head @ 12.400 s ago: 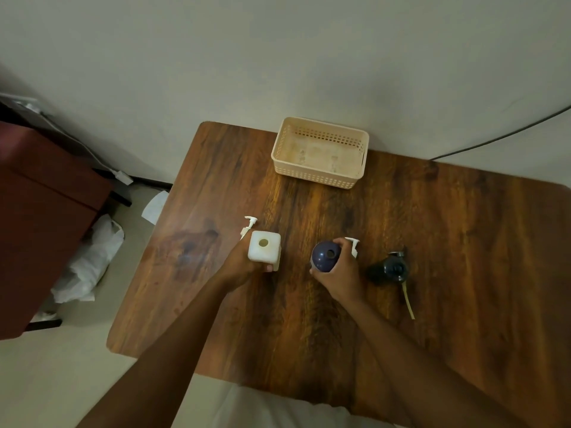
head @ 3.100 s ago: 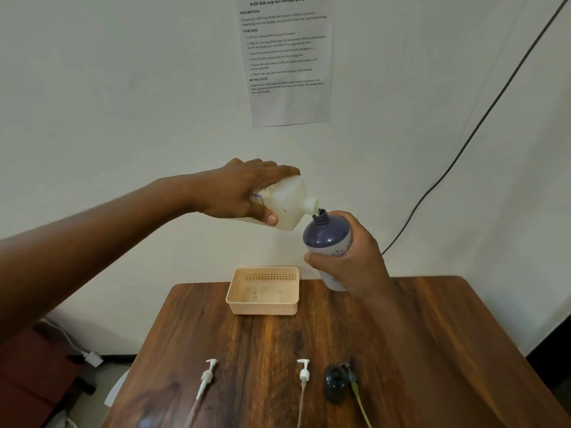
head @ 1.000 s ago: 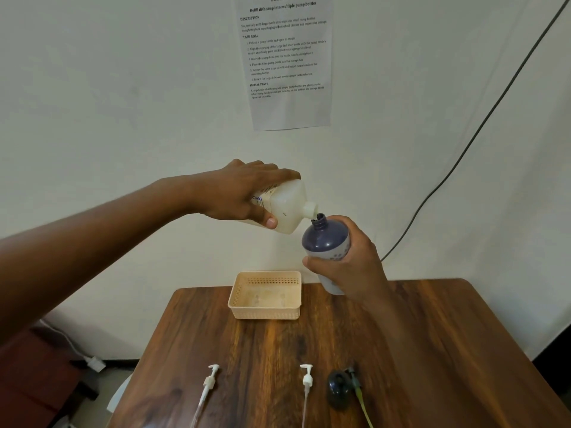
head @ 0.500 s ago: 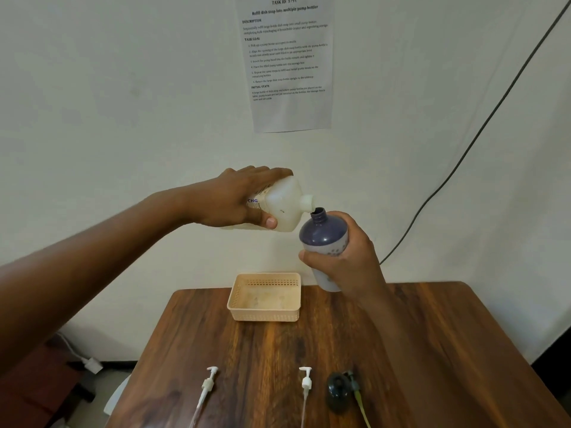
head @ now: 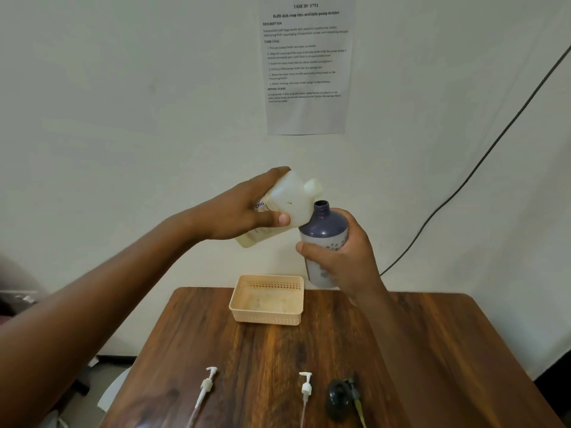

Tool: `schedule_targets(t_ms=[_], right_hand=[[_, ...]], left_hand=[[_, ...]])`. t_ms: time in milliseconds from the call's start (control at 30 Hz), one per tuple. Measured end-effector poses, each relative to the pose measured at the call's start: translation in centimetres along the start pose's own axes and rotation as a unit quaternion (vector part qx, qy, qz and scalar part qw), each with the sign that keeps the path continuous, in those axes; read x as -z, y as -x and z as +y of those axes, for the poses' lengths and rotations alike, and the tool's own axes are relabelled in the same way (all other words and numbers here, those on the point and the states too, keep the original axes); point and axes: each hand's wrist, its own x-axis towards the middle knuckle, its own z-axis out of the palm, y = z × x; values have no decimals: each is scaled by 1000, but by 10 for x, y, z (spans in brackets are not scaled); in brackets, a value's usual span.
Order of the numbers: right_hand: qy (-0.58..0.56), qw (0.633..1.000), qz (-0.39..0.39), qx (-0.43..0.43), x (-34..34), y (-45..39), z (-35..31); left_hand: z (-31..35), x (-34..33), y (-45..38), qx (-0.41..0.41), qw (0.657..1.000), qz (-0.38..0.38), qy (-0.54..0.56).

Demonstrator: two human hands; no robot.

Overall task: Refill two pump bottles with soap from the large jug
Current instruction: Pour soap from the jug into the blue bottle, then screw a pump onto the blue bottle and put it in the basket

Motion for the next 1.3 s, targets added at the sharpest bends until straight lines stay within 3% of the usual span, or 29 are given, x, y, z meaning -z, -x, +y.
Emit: schedule_targets(t_ms=[367, 667, 900, 1100, 1300], right_hand=[[-16, 999, 10, -35, -22, -10, 5], [-14, 999, 11, -35, -40, -2, 28], [-11, 998, -14, -59, -63, 16, 73], [-14, 994, -55, -95, -79, 38, 110], [-8, 993, -52, -106, -96, 52, 140]], left_hand=[[-23, -15, 24, 38, 991, 72, 110], [-56, -49, 58, 94, 974, 83, 187], [-102, -94, 100, 189, 961, 48, 198], [-129, -134, 130, 255, 956, 32, 144], [-172, -173, 163, 297, 934, 9, 201]])
